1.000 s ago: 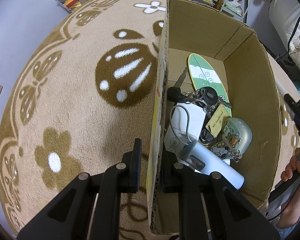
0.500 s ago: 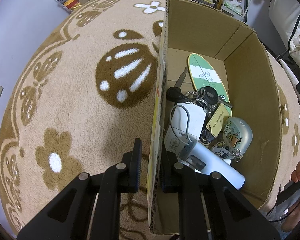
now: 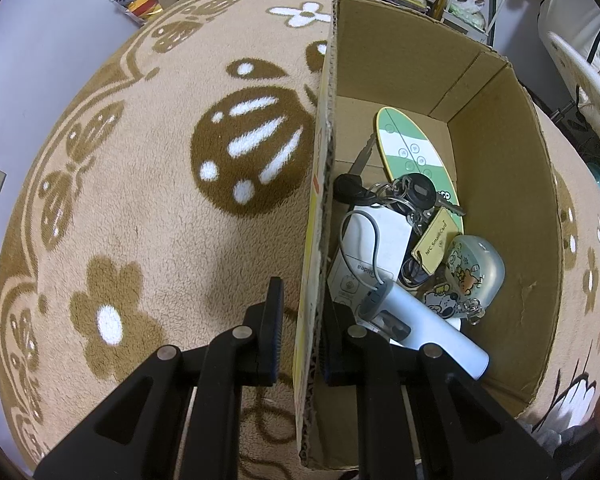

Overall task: Organize rigid objects
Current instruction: 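Lift the white remote, carry it into the box and release it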

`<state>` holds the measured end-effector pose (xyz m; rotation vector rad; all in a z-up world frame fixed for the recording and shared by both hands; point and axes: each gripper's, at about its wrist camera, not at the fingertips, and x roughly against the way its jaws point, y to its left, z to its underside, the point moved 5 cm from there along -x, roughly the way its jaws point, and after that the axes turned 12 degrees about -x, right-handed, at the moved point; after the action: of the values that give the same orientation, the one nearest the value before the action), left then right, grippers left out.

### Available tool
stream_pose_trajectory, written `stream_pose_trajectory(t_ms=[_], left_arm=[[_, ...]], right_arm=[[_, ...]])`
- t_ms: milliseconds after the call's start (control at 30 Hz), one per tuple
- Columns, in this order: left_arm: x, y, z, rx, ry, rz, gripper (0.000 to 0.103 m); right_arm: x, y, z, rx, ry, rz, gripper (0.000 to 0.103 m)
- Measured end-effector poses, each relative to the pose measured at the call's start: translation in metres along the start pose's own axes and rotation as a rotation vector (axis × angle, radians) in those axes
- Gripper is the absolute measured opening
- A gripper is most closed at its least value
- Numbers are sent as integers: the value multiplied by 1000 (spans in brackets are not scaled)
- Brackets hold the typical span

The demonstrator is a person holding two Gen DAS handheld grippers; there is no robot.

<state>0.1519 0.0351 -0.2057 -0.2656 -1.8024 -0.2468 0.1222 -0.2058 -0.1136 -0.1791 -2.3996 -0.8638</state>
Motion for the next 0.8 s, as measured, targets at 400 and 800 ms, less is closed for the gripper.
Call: stream_pose_trajectory(t_ms=[400, 800], left_arm=[[0, 0, -1, -2, 0, -2, 15], [-1, 1, 0, 4, 0, 5, 15]], right_arm=[[-10, 48, 45, 166, 108, -82, 44], [-28, 53, 71, 298, 209, -45, 44]])
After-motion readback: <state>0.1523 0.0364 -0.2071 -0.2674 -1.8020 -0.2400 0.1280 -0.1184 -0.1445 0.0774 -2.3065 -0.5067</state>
